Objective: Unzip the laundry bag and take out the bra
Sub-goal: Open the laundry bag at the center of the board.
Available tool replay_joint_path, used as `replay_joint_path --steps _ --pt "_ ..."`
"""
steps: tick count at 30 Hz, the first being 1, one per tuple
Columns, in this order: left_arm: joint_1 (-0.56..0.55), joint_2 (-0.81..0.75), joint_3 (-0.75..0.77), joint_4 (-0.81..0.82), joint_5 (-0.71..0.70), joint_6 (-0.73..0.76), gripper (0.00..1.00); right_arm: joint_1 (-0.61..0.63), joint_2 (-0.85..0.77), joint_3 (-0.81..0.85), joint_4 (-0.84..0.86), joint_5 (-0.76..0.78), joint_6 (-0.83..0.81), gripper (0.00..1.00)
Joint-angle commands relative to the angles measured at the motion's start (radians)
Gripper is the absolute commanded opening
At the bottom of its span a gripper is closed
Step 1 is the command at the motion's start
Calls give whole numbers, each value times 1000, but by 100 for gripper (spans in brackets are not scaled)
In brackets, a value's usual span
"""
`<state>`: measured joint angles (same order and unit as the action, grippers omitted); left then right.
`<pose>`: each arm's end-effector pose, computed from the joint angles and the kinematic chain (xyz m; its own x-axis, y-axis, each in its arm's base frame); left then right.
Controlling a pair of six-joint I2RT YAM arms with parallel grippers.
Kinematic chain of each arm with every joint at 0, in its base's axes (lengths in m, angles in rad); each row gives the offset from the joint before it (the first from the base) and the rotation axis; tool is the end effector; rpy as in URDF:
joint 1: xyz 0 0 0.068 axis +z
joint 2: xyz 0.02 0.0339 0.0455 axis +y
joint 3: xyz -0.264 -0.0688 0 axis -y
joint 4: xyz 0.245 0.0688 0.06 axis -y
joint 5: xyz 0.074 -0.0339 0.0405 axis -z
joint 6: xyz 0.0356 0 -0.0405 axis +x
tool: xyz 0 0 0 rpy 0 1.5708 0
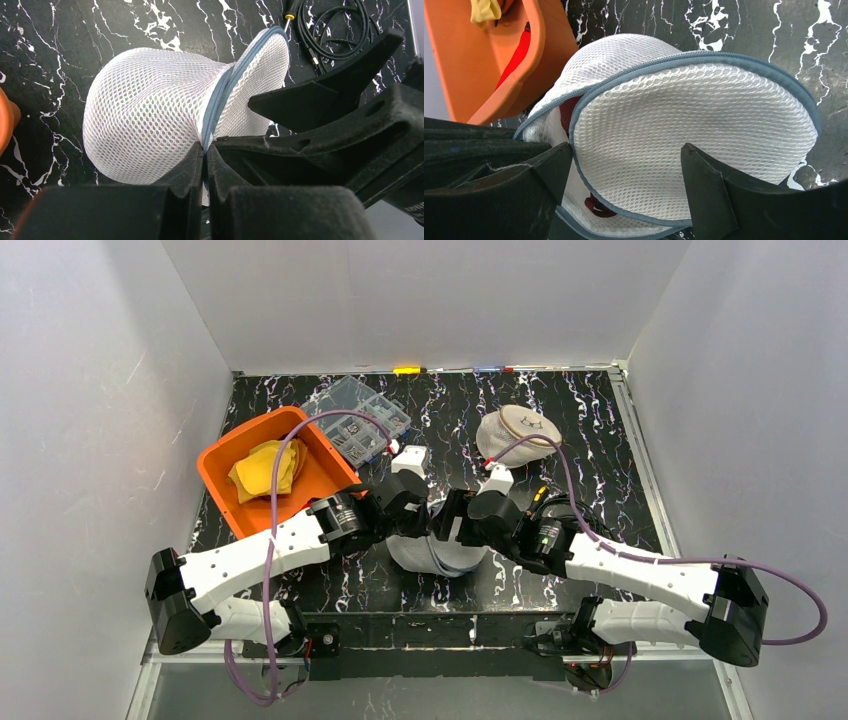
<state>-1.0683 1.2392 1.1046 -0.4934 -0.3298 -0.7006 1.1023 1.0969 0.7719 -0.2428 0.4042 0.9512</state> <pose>0.1411 -0.2328 0.3264 -0.6695 -0.0482 -0.7413 0.3549 0.8558 -0.3762 0.1212 0.2086 0.2696 -0.6870 0.3002 -0.6618 -0.1917 0.8035 0.5635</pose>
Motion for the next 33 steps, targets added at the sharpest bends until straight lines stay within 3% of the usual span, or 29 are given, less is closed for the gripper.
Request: replay_joint_path --steps 1,7,17,21,26,29,30,33 --pt "4 -16 -16 18 12 -12 0 12 14 59 2 101 23 86" --pt "4 -21 -20 22 10 -13 0 16 54 72 -4 136 10 75" --pt "5 -24 -26 -16 -51 -9 0 27 -35 60 -103 147 -8 17" --pt "5 -26 -31 -22 -64 -6 0 27 -131 38 -183 146 -12 5" --pt "5 -41 -54 -20 -69 -4 0 27 -292 13 -370 204 -6 5" --pt "5 -66 -81 -21 -75 -4 0 27 -425 2 -506 262 11 9" --pt "5 -76 -93 -21 -77 -4 0 28 -449 0 -549 284 19 16" --pt "5 -108 -135 -25 -88 -9 0 26 -537 9 -642 309 24 54"
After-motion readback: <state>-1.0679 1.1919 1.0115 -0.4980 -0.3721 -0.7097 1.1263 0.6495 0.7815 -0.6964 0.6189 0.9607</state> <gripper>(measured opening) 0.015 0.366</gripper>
